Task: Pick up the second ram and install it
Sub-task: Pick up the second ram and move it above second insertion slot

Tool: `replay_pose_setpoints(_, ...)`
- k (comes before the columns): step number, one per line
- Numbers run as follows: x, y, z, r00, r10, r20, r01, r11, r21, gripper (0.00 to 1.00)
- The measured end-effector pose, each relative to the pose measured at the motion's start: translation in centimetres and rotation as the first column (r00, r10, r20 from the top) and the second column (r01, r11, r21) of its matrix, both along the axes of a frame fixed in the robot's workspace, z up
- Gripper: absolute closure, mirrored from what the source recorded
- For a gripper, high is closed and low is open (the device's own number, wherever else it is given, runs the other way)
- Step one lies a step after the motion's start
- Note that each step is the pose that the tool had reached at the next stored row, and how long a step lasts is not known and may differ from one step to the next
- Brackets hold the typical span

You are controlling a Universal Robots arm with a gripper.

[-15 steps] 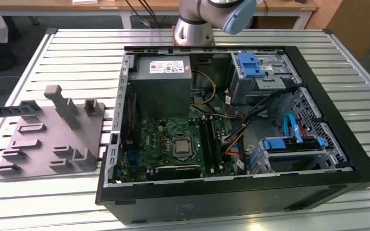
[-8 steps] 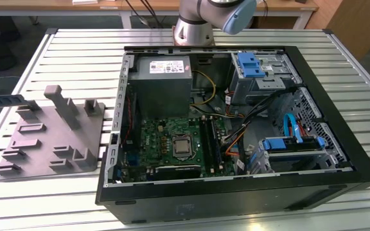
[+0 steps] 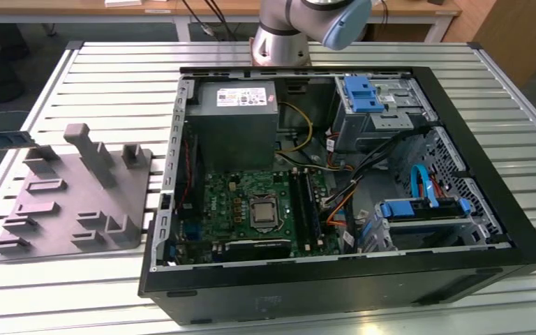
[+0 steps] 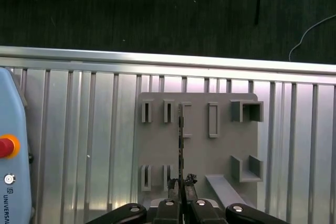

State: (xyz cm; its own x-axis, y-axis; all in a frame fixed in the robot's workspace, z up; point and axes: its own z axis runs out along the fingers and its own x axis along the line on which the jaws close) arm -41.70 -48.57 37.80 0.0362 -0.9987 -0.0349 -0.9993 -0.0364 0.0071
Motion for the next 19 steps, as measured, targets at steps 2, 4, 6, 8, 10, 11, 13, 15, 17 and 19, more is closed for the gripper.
replay_pose_setpoints(2, 0.1, -0.01, 0.01, 1.0000, 0.000, -0.0001, 0.000, 1.0000, 0.0000, 0.86)
replay_pose_setpoints(4, 0.6, 0.00, 0.00, 1.0000, 0.000, 0.0000, 0.000, 1.0000, 0.0000, 0.86)
replay_pose_setpoints(6, 1.4, -0.01, -0.01, 1.0000, 0.000, -0.0001, 0.000, 1.0000, 0.0000, 0.86)
replay_pose_setpoints(8, 2.3, 0.00, -0.03, 1.0000, 0.000, 0.0000, 0.000, 1.0000, 0.0000, 0.86)
replay_pose_setpoints(10, 3.2, 0.01, -0.05, 1.0000, 0.000, 0.0000, 0.000, 1.0000, 0.0000, 0.86)
replay_pose_setpoints(11, 3.7, 0.01, -0.06, 1.0000, 0.000, 0.0000, 0.000, 1.0000, 0.0000, 0.86)
replay_pose_setpoints(13, 4.6, 0.01, -0.06, 1.0000, 0.000, -0.0001, 0.000, 1.0000, 0.0000, 0.86)
replay_pose_setpoints(15, 5.5, 0.01, -0.08, 1.0000, 0.000, 0.0000, 0.000, 1.0000, 0.0001, 0.86)
replay_pose_setpoints(17, 6.4, 0.01, -0.08, 1.0000, 0.000, -0.0001, 0.000, 1.0000, 0.0000, 0.86)
replay_pose_setpoints(19, 7.3, 0.01, -0.08, 1.0000, 0.000, -0.0001, 0.000, 1.0000, 0.0000, 0.86)
